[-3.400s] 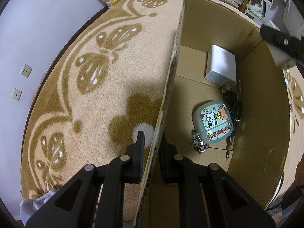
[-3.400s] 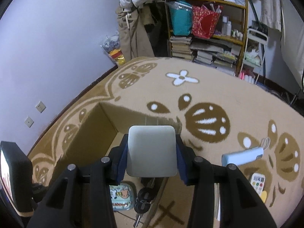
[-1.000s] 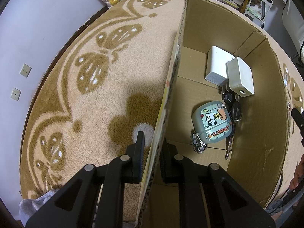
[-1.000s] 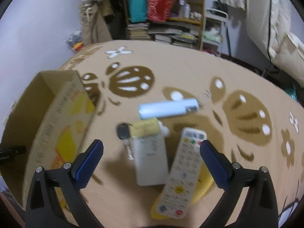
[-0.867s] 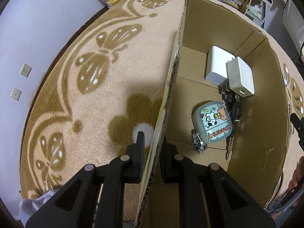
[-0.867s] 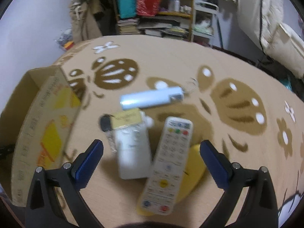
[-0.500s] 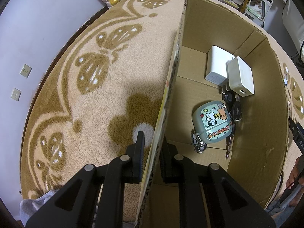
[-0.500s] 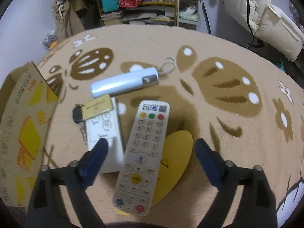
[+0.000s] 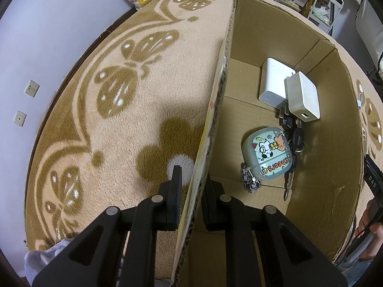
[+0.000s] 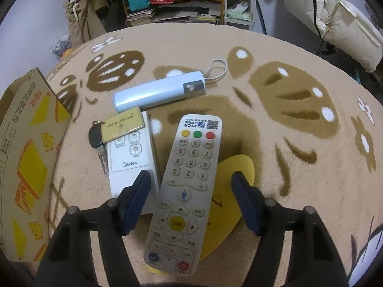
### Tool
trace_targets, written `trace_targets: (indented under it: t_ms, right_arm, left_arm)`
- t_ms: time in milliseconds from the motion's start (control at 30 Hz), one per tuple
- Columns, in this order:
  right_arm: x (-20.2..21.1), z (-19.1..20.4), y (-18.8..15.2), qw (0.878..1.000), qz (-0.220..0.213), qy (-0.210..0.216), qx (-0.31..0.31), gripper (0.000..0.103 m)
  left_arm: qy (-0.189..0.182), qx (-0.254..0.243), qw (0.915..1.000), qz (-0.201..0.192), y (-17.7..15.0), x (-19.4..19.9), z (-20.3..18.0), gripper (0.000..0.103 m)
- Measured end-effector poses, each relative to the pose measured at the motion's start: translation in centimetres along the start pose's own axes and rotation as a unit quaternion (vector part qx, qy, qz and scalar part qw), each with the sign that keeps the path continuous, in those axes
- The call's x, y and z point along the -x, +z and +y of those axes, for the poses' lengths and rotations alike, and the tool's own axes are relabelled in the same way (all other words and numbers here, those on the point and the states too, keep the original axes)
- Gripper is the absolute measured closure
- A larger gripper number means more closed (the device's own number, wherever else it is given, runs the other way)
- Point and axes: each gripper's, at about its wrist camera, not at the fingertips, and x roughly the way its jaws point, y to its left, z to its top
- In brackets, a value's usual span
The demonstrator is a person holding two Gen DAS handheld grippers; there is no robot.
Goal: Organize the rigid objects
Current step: 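Move the right gripper back and grasp the white TV remote, then lift the white TV remote with the right gripper and carry it over the box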
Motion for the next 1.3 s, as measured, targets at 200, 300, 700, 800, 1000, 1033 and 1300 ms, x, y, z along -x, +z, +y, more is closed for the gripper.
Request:
trace_targets:
  t_ms: [200, 300, 700, 800, 1000, 1033, 1300]
  right_arm:
    - [0.14, -0.37, 0.11, 1.000, 0.002, 0.002, -0.001, 0.035]
    - [0.20, -0.34, 0.10, 1.000, 0.003, 0.007, 0.002, 0.042]
    - [0.15, -0.75, -0.02, 1.000, 0.004, -0.013, -0.004, 0.059]
    - [0.13, -0.75, -0.03, 1.000, 0.003, -0.017, 0.000, 0.059]
    - [-0.02, -0.35, -0.07, 1.000, -0.004, -0.029, 0.009, 0.059]
    - [0.03, -0.32, -0.09, 0.999, -0.006, -0.030, 0.009, 0.059]
    - [0.59, -0.68, -0.29, 0.999, -0.016, -0.011, -0.029, 0.059]
  left_arm:
    - [-0.002, 0.001, 1.0000, 0.000, -0.03, 0.01, 0.04, 0.089]
    - [-0.002, 0.001, 1.0000, 0.000, -0.04, 0.00, 0.11, 0.089]
    - [-0.001, 0.000, 1.0000, 0.000, -0.06, -0.04, 0.13, 0.089]
    - [-0.001, 0.000, 1.0000, 0.000, -0.07, -0.05, 0.14, 0.089]
    - [-0.001, 0.000, 1.0000, 0.000, -0.07, -0.05, 0.15, 0.088]
    - [-0.001, 0.000, 1.0000, 0.000, -0.07, -0.05, 0.17, 0.089]
    - [-0.001, 0.001, 1.0000, 0.000, -0.10, -0.05, 0.17, 0.089]
